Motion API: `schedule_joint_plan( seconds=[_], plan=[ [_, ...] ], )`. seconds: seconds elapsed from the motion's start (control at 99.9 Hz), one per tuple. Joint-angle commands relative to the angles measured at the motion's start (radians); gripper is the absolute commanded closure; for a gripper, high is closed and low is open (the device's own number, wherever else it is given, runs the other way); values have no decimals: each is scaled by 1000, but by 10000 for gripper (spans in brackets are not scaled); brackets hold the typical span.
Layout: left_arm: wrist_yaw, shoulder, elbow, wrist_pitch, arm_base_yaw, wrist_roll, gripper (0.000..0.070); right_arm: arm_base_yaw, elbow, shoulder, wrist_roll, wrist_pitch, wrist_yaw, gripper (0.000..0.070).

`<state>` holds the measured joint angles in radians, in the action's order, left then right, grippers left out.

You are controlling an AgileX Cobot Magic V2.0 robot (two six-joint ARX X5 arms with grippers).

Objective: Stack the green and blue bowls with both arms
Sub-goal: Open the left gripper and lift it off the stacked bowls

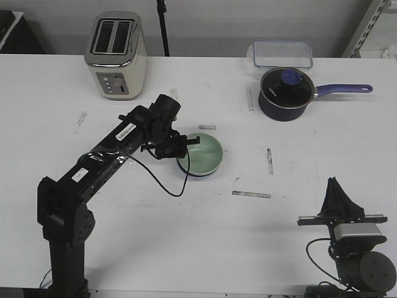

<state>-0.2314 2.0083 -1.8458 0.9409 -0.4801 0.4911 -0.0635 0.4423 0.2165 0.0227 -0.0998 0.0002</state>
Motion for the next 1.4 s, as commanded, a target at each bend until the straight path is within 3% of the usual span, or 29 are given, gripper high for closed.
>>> schedule_joint_plan(
  seconds=[0.0,0.24,0.34,0.901,0.991,1.101,1.241,1.392],
  plan=[
    [3,12,-27,1,-4,-8,607,-1,2,-2,6,10,0,690],
    [3,-13,-27,2,-4,-8,599,-1,2,-2,6,10,0,690],
    [3,-23,-27,1,-4,-8,527,-1,2,-2,6,10,0,690],
    [7,-172,-26,46,13,-12,536,-1,2,-2,6,10,0,690],
    [39,-209,-26,44,25,-23,539,-1,2,-2,6,10,0,690],
    [113,-262,-4,10,45,-53,558,-1,2,-2,6,10,0,690],
    [169,-333,53,-80,79,-125,700,-1,2,-2,6,10,0,690],
    [170,-414,145,-201,124,-177,700,-1,2,-2,6,10,0,690]
  ],
)
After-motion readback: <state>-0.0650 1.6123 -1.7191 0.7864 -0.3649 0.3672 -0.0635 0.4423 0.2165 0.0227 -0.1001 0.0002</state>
